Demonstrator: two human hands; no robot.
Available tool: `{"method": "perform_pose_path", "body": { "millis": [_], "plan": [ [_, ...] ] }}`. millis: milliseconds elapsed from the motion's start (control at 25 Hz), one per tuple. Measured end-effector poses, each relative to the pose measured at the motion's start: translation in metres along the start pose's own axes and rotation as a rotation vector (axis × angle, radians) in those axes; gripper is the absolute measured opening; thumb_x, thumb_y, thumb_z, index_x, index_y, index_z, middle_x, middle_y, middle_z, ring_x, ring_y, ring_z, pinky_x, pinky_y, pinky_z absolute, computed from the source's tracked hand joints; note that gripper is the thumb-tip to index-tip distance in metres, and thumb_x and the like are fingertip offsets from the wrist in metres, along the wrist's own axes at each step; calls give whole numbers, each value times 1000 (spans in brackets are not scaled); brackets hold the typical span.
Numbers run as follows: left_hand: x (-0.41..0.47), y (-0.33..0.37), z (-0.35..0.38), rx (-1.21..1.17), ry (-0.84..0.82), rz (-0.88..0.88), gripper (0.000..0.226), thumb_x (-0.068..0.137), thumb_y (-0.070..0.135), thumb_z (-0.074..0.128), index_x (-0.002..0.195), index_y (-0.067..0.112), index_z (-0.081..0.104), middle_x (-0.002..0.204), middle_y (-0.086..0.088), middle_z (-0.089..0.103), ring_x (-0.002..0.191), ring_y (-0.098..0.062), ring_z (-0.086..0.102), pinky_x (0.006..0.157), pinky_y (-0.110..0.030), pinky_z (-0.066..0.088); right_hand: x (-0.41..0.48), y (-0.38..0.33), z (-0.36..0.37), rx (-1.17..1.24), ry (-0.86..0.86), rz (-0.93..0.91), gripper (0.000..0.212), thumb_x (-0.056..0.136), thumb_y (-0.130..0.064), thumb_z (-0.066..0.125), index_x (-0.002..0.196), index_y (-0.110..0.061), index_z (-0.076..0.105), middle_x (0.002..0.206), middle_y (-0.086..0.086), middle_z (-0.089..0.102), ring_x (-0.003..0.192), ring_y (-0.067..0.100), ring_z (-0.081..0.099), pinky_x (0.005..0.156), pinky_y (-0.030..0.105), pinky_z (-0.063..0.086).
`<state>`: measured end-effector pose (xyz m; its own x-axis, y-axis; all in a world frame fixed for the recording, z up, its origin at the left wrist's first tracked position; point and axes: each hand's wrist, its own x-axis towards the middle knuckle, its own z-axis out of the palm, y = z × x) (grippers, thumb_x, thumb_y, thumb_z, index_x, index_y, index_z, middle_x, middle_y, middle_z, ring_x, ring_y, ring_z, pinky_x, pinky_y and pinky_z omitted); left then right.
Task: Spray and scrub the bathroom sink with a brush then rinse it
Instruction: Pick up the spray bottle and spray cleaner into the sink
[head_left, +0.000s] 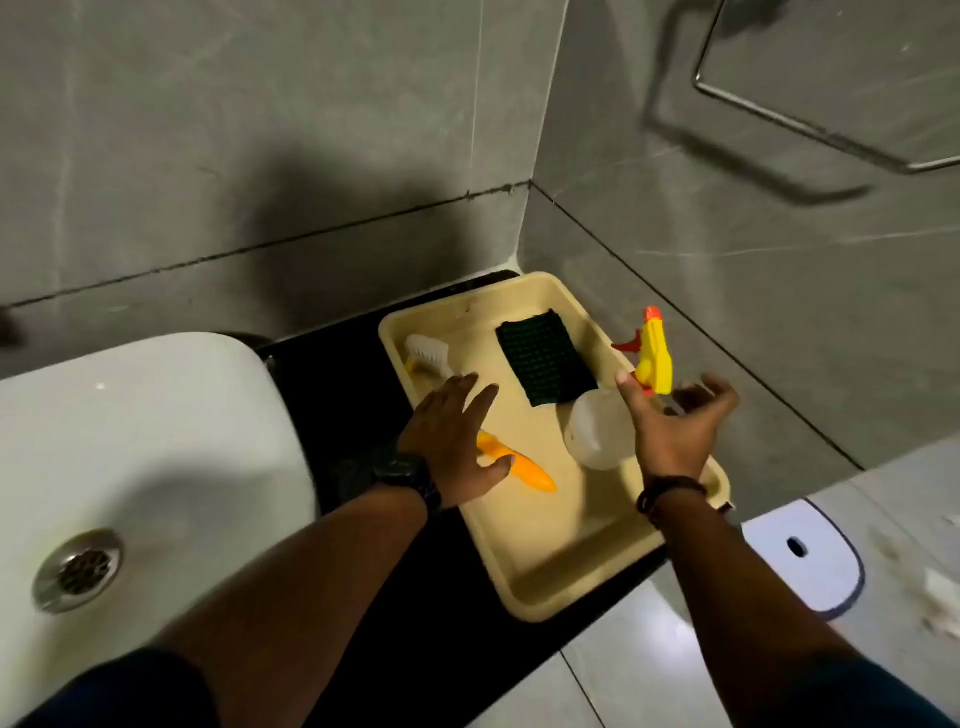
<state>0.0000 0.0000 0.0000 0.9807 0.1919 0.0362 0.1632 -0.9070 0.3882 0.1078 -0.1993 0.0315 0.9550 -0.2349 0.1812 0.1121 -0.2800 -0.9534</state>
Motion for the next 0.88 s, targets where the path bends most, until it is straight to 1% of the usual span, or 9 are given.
{"method": "perform_pose_path", "body": {
  "millis": [120, 200, 320, 440, 560, 640, 720, 800, 880],
  "plan": [
    [1, -11, 24, 75, -50, -21, 85, 79, 59, 51, 146, 26, 10, 158, -5, 10, 145, -23, 0, 116, -40, 5, 25, 15, 14, 28, -301, -12, 79, 65, -28, 87, 128, -27, 40, 117, -7, 58, 102, 3, 57, 82, 18, 48],
    [-1, -17, 36, 129, -19, 9, 79, 82, 61, 43, 146, 26, 11, 158, -4, 11, 145, -21, -3, 116, -39, -1, 40, 24, 26, -12, -376, -57, 59, 74, -16, 81, 121, -30, 50, 106, -13, 63, 94, -6, 60, 78, 15, 53],
    [1, -17, 32, 148, -73, 10, 81, 82, 65, 40, 146, 26, 9, 159, -2, 6, 144, -19, -7, 114, -36, -6, 41, 18, 40, -38, -315, -106, 28, 80, 0, 67, 103, -16, 64, 89, 8, 67, 77, 11, 64, 80, 45, 57],
    [2, -21, -1, 54, -202, 0, 88, 78, 71, 45, 146, 29, 8, 159, 1, 3, 145, -19, -4, 116, -39, 2, 32, -9, 49, -44, -370, -176, 40, 76, 12, 60, 110, -10, 63, 99, 4, 65, 89, 29, 64, 79, 44, 56],
    [-22, -46, -60, -94, -11, -7, 78, 78, 61, 57, 142, 25, 29, 153, -6, 28, 140, -25, 24, 113, -41, 27, 12, -68, 64, -7, -437, -241, 45, 70, 15, 57, 107, -8, 64, 97, 9, 67, 74, 30, 62, 67, 42, 56],
    [-65, -76, -101, -158, 186, -77, 68, 80, 54, 61, 137, 23, 40, 146, -7, 40, 135, -25, 34, 110, -39, 32, -18, -122, 80, 5, -599, -295, 66, 66, 16, 54, 113, -29, 66, 88, 6, 67, 62, 19, 57, 58, 37, 56],
    [-127, -116, -136, -110, 313, -193, 65, 81, 51, 61, 136, 24, 41, 145, -6, 42, 133, -23, 36, 109, -37, 32, -69, -172, 99, -22, -834, -325, 85, 67, 16, 49, 114, -55, 57, 77, -8, 63, 56, 8, 55, 48, 21, 52],
    [-192, -158, -160, -26, 343, -352, 65, 82, 52, 60, 137, 23, 41, 146, -6, 41, 134, -25, 35, 109, -38, 31, -128, -200, 119, -89, -1038, -301, 79, 73, 14, 48, 118, -51, 57, 72, -10, 60, 53, 9, 55, 44, 19, 47],
    [-269, -201, -182, 75, 373, -537, 70, 80, 60, 53, 137, 20, 42, 145, -11, 42, 133, -29, 37, 109, -42, 33, -196, -214, 133, -155, -1206, -239, 69, 75, 12, 51, 127, -32, 60, 72, -10, 59, 53, 10, 54, 48, 21, 44]
  ]
}}
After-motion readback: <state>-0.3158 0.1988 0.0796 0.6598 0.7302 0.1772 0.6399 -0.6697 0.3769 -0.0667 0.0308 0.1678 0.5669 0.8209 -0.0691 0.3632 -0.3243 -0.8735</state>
